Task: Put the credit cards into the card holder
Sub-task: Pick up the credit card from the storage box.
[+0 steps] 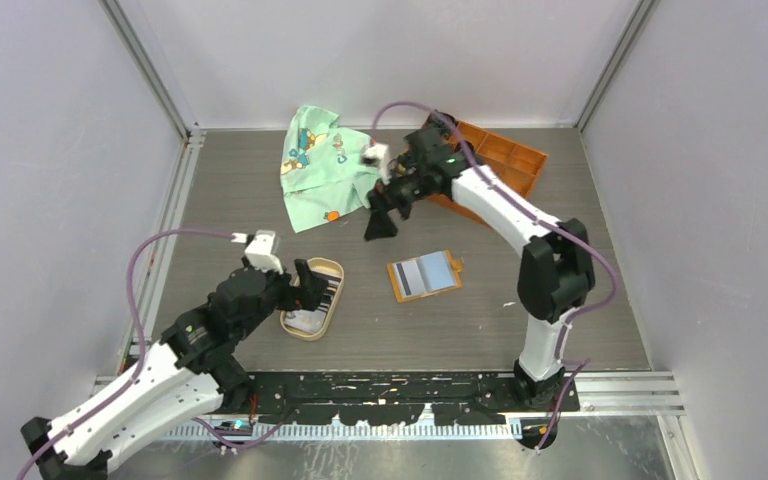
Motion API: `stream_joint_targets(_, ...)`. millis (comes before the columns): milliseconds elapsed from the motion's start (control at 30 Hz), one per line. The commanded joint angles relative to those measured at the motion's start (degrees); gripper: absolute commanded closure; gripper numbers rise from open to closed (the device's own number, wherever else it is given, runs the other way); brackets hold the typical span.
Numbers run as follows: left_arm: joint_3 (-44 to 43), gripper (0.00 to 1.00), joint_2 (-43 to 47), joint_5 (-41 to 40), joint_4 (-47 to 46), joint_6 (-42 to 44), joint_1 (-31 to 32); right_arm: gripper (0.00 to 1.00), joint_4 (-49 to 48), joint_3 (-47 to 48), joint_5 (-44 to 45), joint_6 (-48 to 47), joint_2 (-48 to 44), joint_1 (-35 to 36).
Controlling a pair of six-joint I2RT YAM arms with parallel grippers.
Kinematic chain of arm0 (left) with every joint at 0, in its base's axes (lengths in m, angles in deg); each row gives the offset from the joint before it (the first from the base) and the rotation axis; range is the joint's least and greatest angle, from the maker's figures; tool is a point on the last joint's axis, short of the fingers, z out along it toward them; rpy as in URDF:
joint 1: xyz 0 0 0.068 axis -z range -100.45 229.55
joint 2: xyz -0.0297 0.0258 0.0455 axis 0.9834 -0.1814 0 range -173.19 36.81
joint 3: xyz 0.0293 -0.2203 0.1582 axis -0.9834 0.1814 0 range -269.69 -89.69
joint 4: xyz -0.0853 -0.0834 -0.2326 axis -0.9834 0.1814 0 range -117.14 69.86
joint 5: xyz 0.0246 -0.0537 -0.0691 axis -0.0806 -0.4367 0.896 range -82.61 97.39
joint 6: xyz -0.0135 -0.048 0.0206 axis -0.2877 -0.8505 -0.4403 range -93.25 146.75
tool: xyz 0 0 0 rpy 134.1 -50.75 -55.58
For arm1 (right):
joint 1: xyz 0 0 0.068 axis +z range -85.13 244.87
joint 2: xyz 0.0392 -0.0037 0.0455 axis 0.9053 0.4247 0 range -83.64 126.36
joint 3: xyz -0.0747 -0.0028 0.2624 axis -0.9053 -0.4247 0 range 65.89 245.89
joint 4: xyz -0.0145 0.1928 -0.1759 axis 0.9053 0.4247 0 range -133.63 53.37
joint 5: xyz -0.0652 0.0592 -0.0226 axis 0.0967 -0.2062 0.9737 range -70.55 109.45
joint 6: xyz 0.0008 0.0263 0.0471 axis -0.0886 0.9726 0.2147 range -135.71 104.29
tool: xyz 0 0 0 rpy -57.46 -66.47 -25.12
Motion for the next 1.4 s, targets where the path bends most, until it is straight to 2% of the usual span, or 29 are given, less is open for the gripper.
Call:
stream_joint_targets(0,2.5,0.10,7.7,-6.9,7.9,-8.6,-0.3,0.00,3.0,7.4,0.6,1.5,5.0,9.3)
stream_joint_targets(67,2.8,0.13,9.8,-8.6,13.0,-12.0,-0.3,0.01,5.3,12.1,3.0,3.1,8.6,12.8)
stream_joint_targets(200,3.1,0.27,12.6,-11.3,21.9,-18.2,-0.3,0.02,8.5,18.8,5.2,7.6,14.9,17.2)
stream_joint_targets(300,4.2,0.31,12.8,-11.9,24.9,-21.4,-0.3,0.06,9.1,21.5,7.1,10.4,18.6,19.2)
stream_joint_targets(500,4.6,0.36,5.9,-13.2,25.3,-24.4,-0.3,0.16,11.6,26.8,11.6,13.5,25.6,21.1)
stream_joint_targets(633,4.2,0.38,1.9,-13.5,25.5,-25.3,-0.3,0.17,12.0,27.9,13.8,14.1,27.7,21.7)
stream_joint_targets(800,6.3,0.45,0.5,-11.1,21.7,-25.7,-0.3,0.18,12.4,28.7,15.3,14.8,29.6,22.4)
stream_joint_targets(1167,9.5,0.48,-0.2,-8.0,17.6,-27.1,-0.3,0.21,13.1,29.5,17.0,15.9,32.2,23.9)
stream_joint_targets(1367,10.4,0.51,-2.1,-7.4,15.6,-27.2,-0.3,0.24,14.0,30.6,14.8,16.6,33.9,24.0)
